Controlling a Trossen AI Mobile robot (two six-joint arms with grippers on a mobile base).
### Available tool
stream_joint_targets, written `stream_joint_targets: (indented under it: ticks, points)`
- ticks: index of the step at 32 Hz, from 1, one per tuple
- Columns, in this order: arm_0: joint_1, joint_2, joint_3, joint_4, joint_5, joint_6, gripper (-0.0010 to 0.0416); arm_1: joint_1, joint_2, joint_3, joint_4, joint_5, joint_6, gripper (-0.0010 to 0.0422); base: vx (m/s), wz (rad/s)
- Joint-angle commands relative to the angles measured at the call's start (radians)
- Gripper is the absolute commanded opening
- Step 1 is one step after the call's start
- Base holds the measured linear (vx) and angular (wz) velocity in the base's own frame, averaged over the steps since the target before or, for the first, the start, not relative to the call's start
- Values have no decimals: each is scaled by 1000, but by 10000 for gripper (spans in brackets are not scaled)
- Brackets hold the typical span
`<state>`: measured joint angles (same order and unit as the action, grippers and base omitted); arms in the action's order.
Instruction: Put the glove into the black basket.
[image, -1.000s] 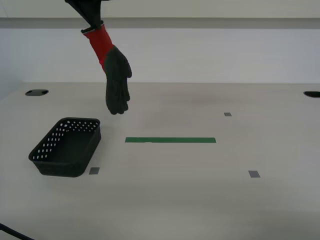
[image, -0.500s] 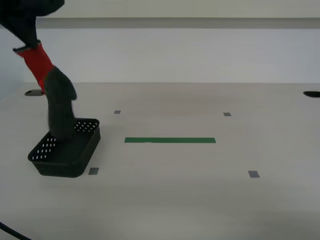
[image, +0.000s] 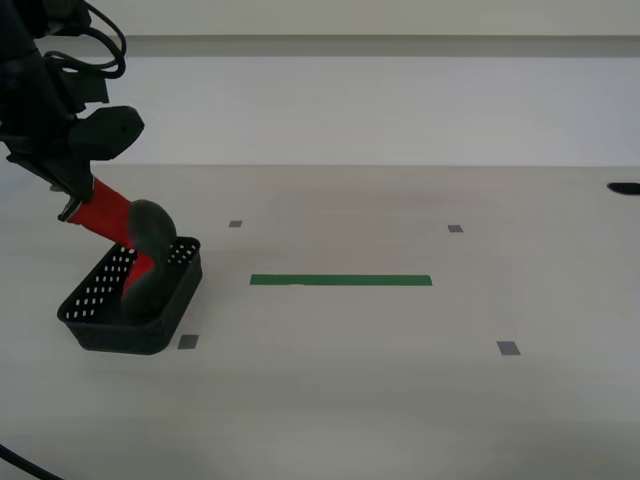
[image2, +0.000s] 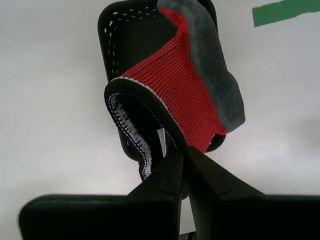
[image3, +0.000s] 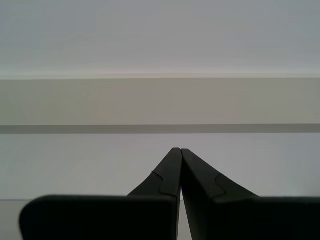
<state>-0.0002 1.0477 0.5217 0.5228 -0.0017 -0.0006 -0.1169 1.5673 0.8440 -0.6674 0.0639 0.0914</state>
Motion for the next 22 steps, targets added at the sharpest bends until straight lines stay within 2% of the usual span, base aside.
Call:
stream_joint_targets:
  ticks: [1, 3, 4, 10, 17, 19, 21, 22]
  points:
    - [0, 0, 2, 0, 2, 0, 1, 2, 26, -24, 63, 3, -14, -1, 0, 0]
    - [0, 0, 2, 0, 2, 0, 1, 0, 185, -27, 103, 2, -18, -1, 0, 0]
    - [1, 0, 2, -2, 1, 0, 1, 0, 261, -27, 173, -1, -18, -1, 0, 0]
    - [1, 0, 2, -10, 0, 0, 1, 0, 472, 14, 331, -4, -36, -1, 0, 0]
    - [1, 0, 2, -20, -1, 0, 1, 0, 476, 14, 346, -4, -44, 0, 0, 0]
    - [1, 0, 2, -19, -1, 0, 1, 1, 476, 15, 340, -4, -51, 15, 0, 0]
    - [1, 0, 2, -19, -1, 0, 1, 1, 476, 15, 323, -4, -70, 68, 0, 0]
    - [1, 0, 2, -19, -1, 0, 1, 1, 476, 15, 322, -4, -76, 81, 0, 0]
